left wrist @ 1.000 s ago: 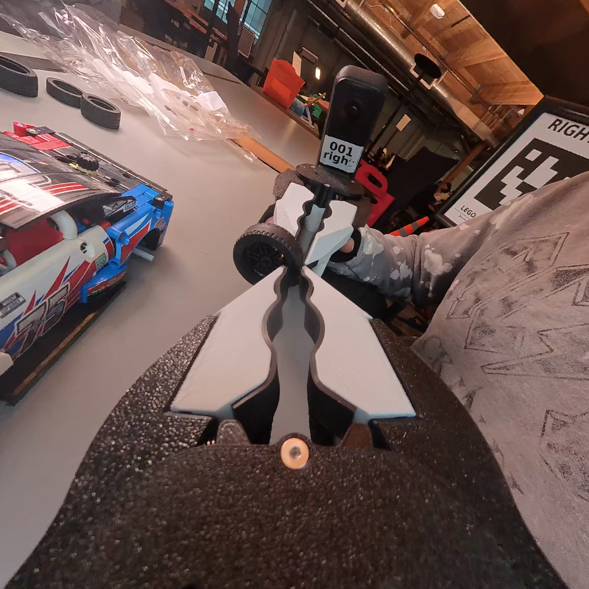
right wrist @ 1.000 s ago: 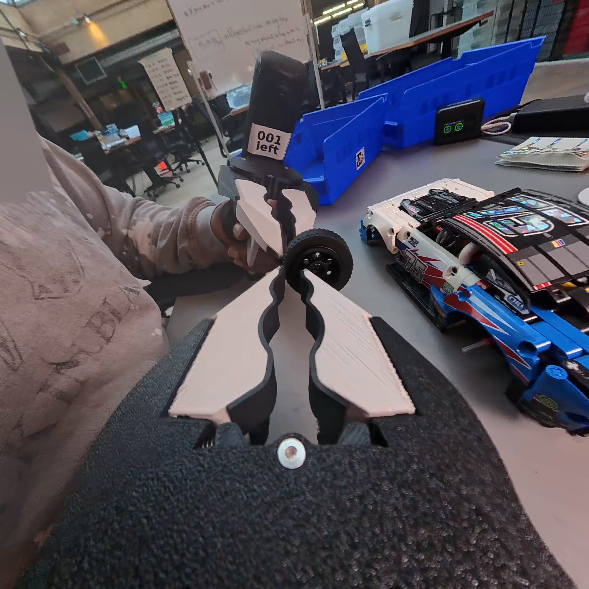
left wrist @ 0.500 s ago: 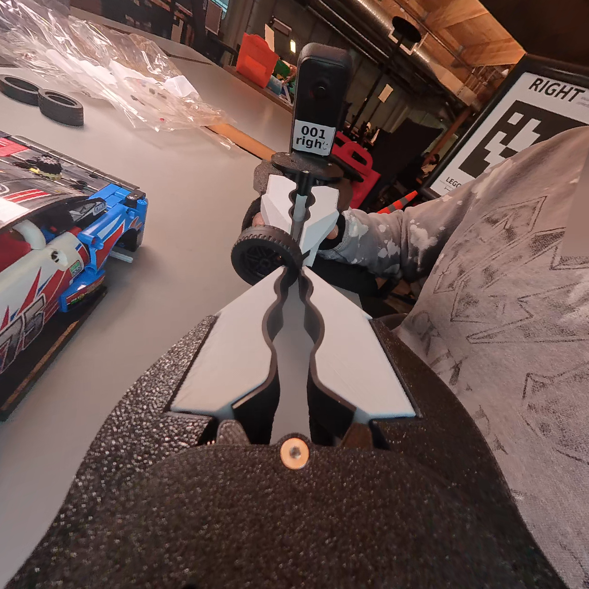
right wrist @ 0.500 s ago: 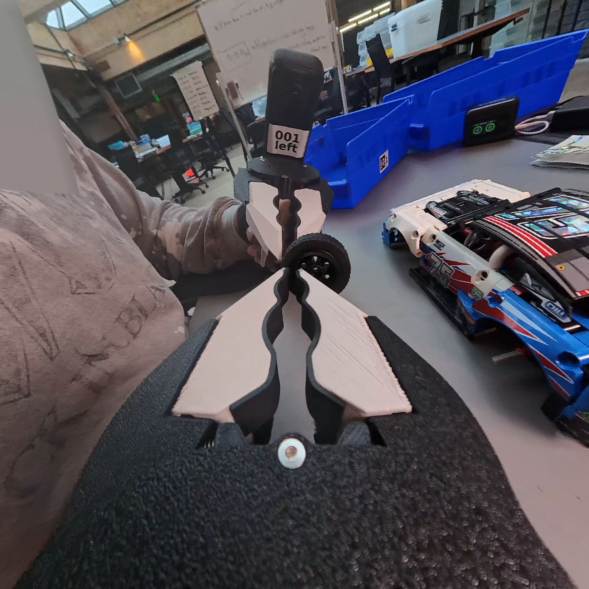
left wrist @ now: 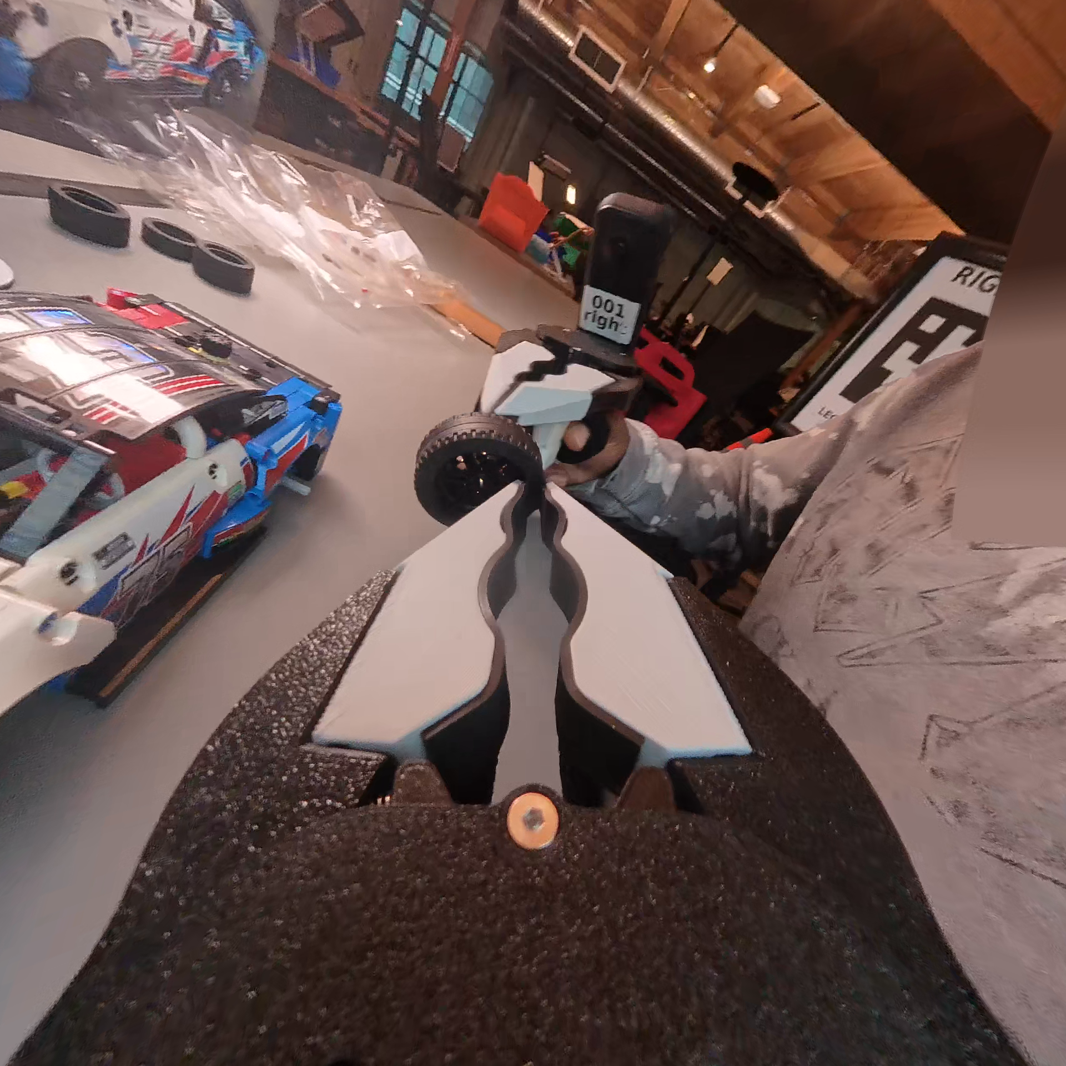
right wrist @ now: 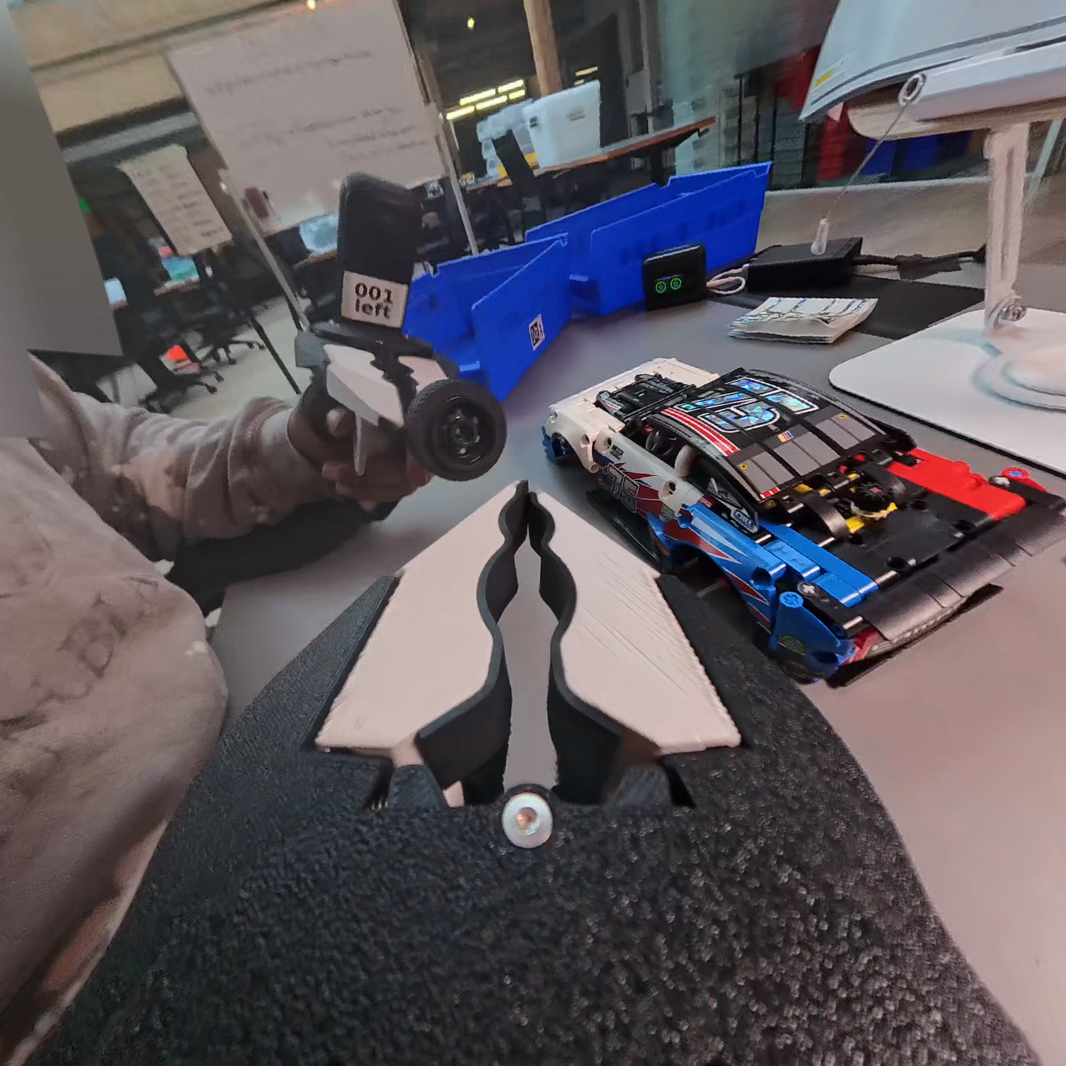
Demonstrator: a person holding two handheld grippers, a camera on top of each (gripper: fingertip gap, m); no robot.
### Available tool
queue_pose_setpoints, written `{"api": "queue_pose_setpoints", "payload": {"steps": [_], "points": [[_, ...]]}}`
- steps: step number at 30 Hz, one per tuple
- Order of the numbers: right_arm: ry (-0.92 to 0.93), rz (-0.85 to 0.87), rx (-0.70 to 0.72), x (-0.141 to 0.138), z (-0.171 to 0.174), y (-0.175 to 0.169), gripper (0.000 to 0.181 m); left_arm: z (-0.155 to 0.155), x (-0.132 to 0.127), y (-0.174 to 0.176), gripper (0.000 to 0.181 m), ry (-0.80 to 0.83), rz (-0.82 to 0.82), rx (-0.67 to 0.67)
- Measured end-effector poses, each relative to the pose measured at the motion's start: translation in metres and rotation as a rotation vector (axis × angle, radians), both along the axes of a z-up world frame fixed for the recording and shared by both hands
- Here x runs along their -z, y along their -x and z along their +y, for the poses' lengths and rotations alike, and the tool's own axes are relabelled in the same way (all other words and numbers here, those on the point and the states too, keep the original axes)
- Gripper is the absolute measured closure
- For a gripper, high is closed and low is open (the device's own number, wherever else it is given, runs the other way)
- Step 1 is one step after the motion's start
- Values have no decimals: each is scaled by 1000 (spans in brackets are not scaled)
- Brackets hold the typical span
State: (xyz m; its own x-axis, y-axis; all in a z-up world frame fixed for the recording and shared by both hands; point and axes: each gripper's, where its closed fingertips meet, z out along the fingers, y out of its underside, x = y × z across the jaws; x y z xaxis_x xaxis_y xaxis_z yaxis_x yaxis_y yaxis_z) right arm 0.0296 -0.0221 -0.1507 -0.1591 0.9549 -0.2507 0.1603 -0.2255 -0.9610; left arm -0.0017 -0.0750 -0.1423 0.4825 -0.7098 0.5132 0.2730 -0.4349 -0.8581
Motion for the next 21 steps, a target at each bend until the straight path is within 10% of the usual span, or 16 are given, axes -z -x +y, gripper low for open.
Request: {"api": "queue_pose_setpoints", "payload": {"steps": [21], "points": [[-105, -36, -141, 7, -45, 14, 173, -6, 15, -20, 180, 9, 90, 75]]}}
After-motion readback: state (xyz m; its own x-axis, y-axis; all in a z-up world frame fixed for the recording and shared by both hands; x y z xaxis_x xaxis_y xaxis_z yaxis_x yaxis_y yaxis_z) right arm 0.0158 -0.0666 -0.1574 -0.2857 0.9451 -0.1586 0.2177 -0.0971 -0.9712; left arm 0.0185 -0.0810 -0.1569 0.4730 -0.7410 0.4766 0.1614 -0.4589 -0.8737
